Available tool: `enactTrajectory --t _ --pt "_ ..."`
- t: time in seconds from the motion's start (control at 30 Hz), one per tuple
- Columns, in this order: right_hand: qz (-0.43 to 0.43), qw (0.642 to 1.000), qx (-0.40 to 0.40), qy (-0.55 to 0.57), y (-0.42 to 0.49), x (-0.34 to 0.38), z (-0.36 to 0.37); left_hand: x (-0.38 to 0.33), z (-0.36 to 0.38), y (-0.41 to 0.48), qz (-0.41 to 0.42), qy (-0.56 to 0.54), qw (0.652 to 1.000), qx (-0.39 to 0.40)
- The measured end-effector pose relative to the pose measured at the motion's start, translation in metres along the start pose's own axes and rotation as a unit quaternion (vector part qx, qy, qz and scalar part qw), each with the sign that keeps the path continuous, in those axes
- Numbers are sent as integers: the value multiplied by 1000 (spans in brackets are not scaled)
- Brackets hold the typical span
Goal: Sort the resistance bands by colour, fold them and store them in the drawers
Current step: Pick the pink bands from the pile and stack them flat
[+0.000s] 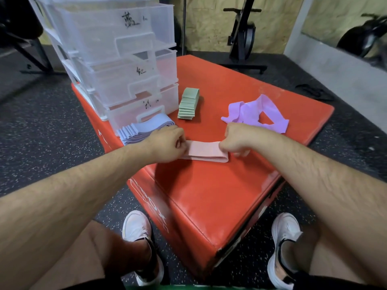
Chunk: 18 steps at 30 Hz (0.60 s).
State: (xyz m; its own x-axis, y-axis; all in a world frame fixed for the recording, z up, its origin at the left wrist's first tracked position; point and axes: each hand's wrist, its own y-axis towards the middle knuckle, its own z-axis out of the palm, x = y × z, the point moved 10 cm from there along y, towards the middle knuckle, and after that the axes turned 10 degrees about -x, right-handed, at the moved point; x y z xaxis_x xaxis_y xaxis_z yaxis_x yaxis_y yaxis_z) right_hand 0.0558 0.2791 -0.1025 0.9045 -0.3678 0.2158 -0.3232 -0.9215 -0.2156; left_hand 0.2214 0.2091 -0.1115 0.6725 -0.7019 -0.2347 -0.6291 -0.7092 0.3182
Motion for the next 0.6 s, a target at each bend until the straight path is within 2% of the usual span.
enactTrajectory --t 0.07,0.13,0.2,0.3,0.4,0.5,0.6 --pt "43 994 34 97 -3 -9 12 -3 -2 2 -14 17 1000 12" --pt "44 986 13 158 1 -12 12 -4 0 5 -31 27 998 43" --pt "21 987 -17 161 2 -13 7 -5 0 9 -48 18 996 68" --pt "-58 979 -92 173 1 -5 -16 -12 3 17 -96 -132 984 74" --pt "-136 958 -133 216 -10 7 -42 -30 7 27 -113 -292 945 94" --pt "-182 930 -168 273 -15 9 -63 -41 5 41 -109 -309 940 97" --pt "-173 885 -228 367 -12 -4 -87 -46 -13 52 -125 -341 931 31"
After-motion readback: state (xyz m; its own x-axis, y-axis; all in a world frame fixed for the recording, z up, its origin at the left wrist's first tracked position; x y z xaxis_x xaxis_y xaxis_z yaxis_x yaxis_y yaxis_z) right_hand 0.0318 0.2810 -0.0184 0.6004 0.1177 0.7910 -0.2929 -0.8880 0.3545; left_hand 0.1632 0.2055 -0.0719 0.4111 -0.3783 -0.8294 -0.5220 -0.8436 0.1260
